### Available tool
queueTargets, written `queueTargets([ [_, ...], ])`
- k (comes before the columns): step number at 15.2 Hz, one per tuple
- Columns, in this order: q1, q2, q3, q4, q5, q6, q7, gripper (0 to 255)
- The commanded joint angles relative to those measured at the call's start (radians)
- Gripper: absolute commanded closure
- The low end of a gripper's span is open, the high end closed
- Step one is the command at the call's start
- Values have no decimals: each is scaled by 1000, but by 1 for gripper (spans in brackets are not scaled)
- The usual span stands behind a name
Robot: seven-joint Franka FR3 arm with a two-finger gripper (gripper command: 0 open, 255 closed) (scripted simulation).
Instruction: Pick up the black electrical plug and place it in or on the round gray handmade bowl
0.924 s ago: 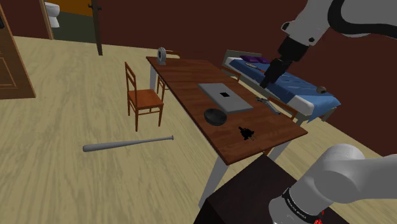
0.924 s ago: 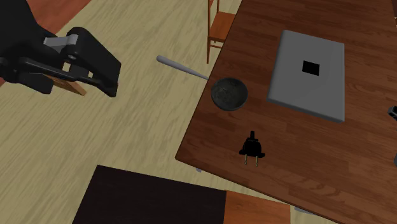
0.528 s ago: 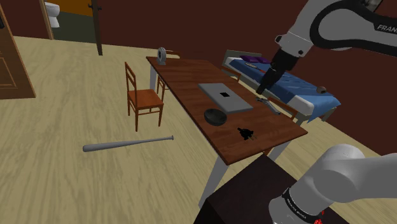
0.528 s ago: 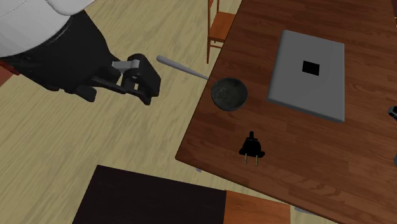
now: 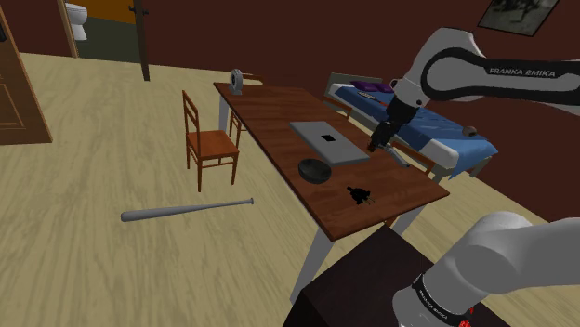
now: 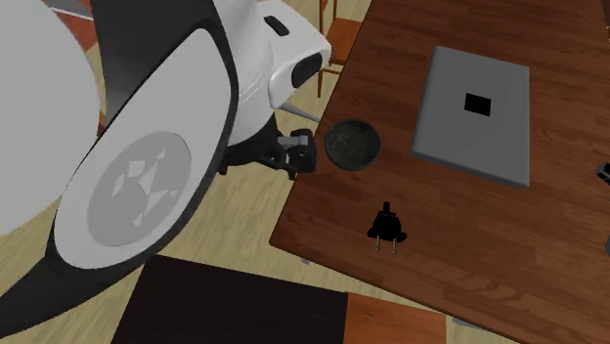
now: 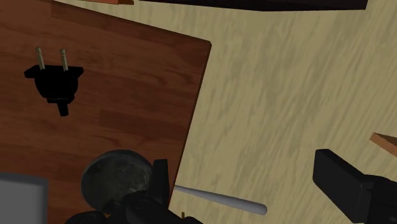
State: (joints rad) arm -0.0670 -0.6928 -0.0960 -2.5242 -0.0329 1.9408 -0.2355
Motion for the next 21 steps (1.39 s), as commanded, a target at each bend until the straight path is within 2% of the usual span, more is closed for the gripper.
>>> queueTargets([
  [1, -12, 46, -27, -22, -12, 63, -26, 0],
  [8, -46, 236, -128, -49, -38, 260, -124, 0],
  [13, -57, 406, -201, -30, -24, 395, -207, 0],
  [17, -60, 558, -255, 9, 25, 492, -293, 0],
  [21, -69, 721, -291, 69, 114, 570, -401, 0],
])
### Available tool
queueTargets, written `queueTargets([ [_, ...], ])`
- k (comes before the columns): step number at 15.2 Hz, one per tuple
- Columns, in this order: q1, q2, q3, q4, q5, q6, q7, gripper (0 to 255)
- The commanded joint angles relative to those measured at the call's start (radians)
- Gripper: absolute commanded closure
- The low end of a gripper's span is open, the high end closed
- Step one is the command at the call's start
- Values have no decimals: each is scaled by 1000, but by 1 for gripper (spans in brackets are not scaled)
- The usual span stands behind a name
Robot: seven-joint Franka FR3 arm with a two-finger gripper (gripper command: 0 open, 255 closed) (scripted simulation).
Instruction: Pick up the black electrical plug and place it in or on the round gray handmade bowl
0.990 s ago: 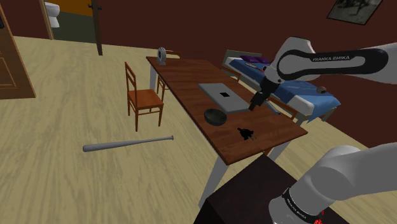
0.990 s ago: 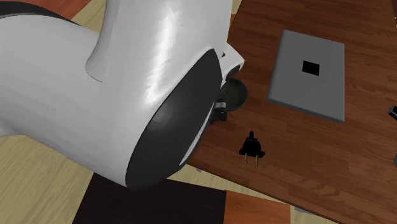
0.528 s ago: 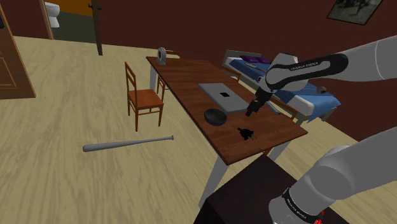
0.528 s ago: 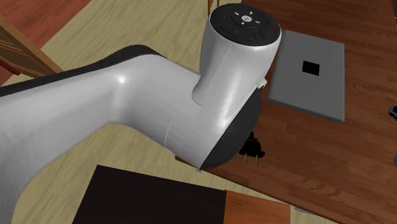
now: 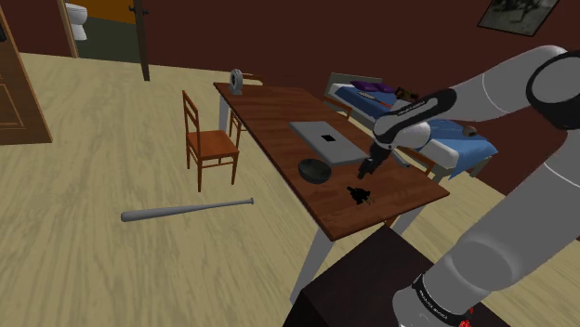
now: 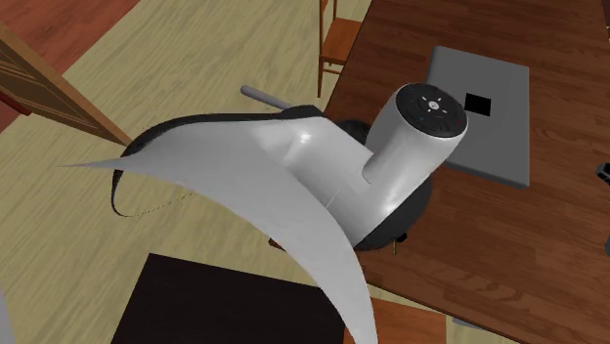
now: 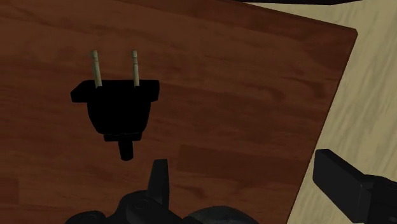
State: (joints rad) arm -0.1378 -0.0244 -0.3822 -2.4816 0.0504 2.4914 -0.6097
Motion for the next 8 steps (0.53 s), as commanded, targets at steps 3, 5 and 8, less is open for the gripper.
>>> queueTargets([
  [3, -24, 177, -8, 84, 116, 63, -116, 0],
  [5, -52, 260, 3, 129, 171, 85, -173, 0],
  [8, -103, 379, 28, 205, 240, 109, -245, 0],
])
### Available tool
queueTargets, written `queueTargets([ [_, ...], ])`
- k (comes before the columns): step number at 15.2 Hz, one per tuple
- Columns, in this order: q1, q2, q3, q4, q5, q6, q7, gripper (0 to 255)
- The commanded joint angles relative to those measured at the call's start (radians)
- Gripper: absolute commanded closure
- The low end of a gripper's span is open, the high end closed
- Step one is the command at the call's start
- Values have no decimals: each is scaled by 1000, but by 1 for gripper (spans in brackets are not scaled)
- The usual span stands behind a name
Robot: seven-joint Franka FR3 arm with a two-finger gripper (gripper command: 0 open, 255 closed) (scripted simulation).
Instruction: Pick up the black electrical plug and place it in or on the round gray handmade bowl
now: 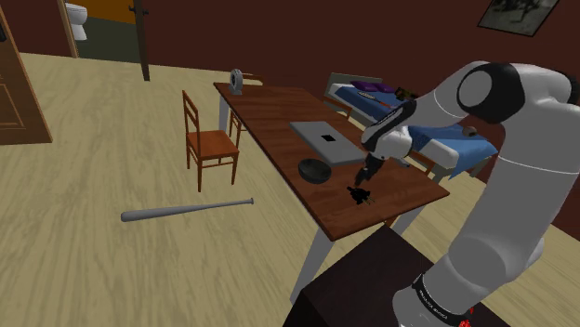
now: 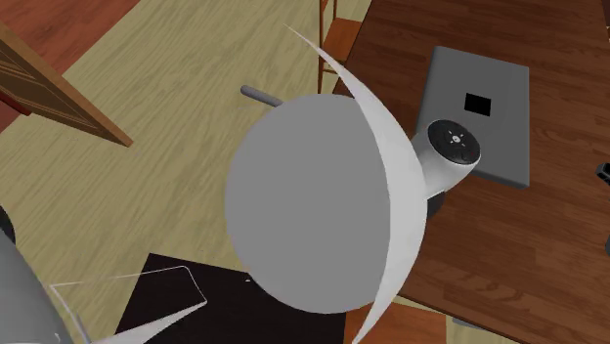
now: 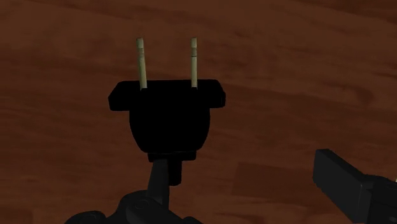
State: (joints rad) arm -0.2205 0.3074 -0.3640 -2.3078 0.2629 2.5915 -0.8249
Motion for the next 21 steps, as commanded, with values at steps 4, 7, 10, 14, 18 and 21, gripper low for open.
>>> queueTargets([
  [4, -96, 201, 48, 147, 90, 27, -98, 0],
  [7, -108, 229, 62, 156, 104, 45, -109, 0],
  [10, -121, 266, 81, 166, 123, 72, -122, 0],
  [14, -133, 299, 97, 177, 138, 94, -133, 0],
  [18, -133, 299, 97, 177, 138, 94, -133, 0],
  [21, -133, 299, 97, 177, 138, 94, -133, 255],
])
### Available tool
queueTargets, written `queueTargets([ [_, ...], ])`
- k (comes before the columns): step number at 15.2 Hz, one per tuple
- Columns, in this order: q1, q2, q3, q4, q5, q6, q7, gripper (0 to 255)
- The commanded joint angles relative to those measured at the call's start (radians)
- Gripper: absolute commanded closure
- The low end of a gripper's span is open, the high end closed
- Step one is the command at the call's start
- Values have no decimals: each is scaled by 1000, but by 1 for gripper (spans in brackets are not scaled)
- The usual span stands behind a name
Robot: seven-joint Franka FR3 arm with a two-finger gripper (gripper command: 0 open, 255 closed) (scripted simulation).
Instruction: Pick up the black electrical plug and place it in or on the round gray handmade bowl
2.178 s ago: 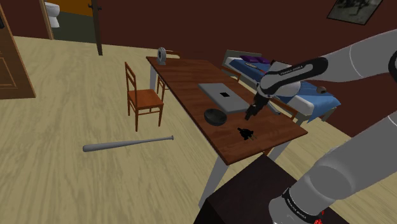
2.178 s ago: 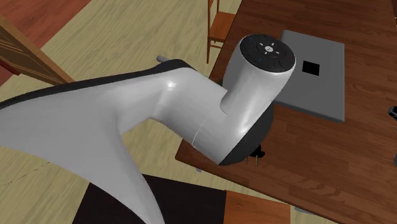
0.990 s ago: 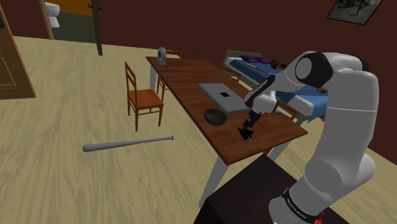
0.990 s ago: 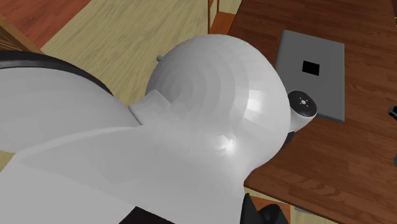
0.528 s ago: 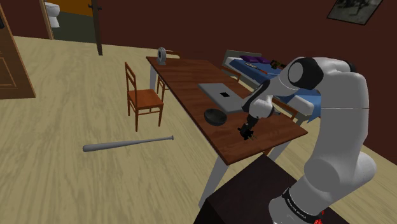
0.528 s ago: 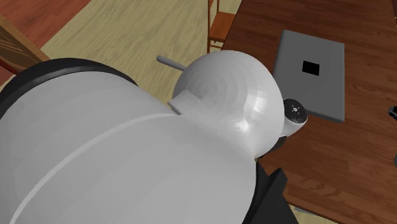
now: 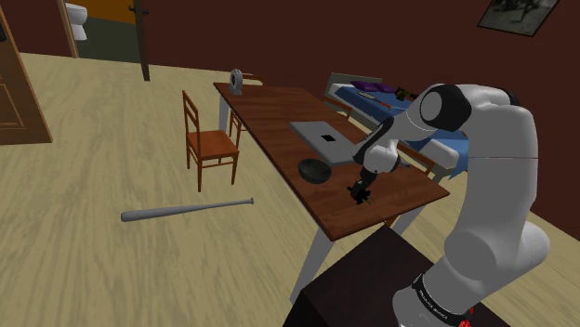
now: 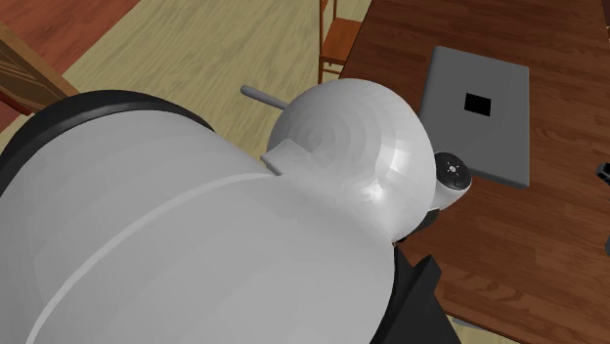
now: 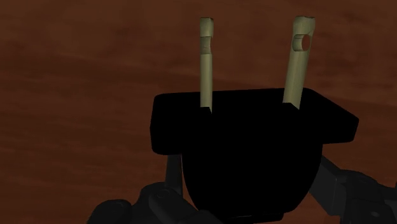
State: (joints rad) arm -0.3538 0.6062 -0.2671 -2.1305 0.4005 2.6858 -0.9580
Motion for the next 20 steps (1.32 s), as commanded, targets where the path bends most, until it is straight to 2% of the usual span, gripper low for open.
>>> queueTargets([
  [1, 0, 0, 0, 0, 0, 0, 0, 255],
  [9, 0, 0, 0, 0, 0, 0, 0, 255],
  [20, 52, -136, -68, -37, -71, -99, 53, 255],
])
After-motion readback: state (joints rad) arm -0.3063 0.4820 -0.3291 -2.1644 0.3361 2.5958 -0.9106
